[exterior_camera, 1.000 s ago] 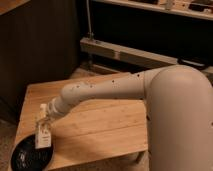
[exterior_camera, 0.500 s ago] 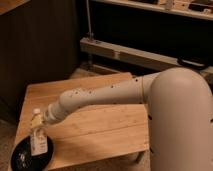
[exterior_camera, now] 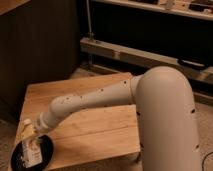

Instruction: Place the bottle in the ceramic bowl

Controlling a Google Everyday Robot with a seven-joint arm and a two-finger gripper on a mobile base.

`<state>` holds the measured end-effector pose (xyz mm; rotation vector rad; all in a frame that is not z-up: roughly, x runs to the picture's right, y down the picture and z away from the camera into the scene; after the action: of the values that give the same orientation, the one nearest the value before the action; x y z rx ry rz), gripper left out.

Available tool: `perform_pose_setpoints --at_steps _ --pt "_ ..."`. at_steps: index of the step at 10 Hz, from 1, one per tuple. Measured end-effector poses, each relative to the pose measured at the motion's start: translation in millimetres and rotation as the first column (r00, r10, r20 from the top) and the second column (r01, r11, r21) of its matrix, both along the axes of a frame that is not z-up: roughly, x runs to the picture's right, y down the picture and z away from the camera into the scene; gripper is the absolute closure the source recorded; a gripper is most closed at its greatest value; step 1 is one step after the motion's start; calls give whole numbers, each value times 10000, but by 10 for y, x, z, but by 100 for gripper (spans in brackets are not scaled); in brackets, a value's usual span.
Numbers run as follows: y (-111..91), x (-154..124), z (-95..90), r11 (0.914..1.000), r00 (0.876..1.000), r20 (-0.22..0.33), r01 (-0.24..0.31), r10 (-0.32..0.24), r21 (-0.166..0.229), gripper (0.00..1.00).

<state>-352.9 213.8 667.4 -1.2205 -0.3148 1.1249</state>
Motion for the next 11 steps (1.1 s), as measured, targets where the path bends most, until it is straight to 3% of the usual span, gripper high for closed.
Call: perform_pose_setpoints --at_steps 2,4,5,7,11 --pt "185 -80 -67 9986 9985 320 445 -454 284 53" --pt "230 -66 -51 9988 9969 691 367 -389 332 32" --pt "232 3 24 9999 9945 1052 5 9 -129 23" --pt "178 110 106 9943 9845 1577 -644 771 -844 20" --pt "156 118 110 9911 9791 1767 -836 1010 -1034 20"
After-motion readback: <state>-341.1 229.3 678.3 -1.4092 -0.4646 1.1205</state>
